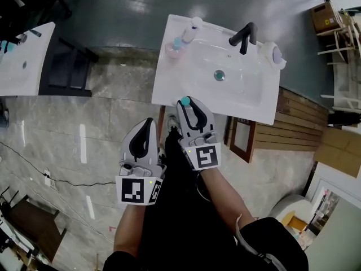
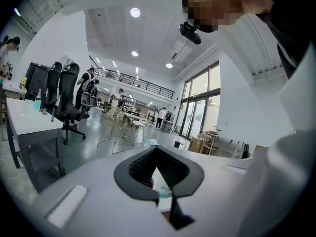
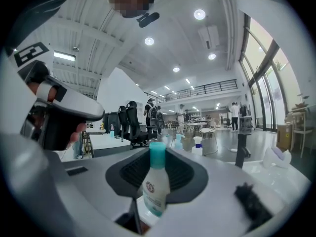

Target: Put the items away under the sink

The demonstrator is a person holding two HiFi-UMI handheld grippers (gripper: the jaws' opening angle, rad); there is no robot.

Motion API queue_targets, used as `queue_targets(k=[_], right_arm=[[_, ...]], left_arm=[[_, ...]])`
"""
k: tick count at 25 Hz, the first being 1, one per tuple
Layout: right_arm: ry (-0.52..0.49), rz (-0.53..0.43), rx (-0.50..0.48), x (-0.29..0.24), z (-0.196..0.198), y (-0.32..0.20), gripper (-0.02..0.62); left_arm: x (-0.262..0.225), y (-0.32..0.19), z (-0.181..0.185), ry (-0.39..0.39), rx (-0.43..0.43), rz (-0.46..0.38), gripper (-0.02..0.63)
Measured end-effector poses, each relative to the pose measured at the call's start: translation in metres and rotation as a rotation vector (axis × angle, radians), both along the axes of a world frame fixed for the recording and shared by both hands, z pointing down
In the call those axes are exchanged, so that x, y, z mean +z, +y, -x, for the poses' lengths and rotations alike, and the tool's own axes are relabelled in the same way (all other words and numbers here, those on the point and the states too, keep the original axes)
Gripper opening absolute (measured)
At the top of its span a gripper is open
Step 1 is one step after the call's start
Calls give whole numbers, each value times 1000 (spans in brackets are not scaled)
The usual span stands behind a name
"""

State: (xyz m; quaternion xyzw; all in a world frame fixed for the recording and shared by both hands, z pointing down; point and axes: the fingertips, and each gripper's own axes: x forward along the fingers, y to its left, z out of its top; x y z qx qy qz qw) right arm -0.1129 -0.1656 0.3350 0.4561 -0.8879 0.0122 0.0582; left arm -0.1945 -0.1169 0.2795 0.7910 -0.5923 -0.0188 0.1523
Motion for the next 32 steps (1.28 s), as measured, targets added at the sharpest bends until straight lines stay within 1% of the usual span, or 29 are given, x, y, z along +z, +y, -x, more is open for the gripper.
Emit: queue_targets(k=[5,8,10,15,20,25,32], right_arm=[[1,-23,34,-11,-10,27,104],[-17,-5,71,-15,-18,45,104],[-11,7,88,-17,-23,55,104],[-15,-24,113,-32,-31,81,104],[-4,-56,138,-47,-41,101,104],[-12,-58,192,-60,-64,118,104],[-8,-108,232,-79,-103,139,104]], left_arm=[[-7,30,0,5,7,-15,8],[-10,48,-4,10,20,-19,8],[-14,57,-7,14,32,-24,8],[-26,80,-14,23,69,-50,8],[-31,94,-24,31,118,-53,8],[-34,105,-40,49,158,-51,8],[-44,122,-70,60,197,-66,8]])
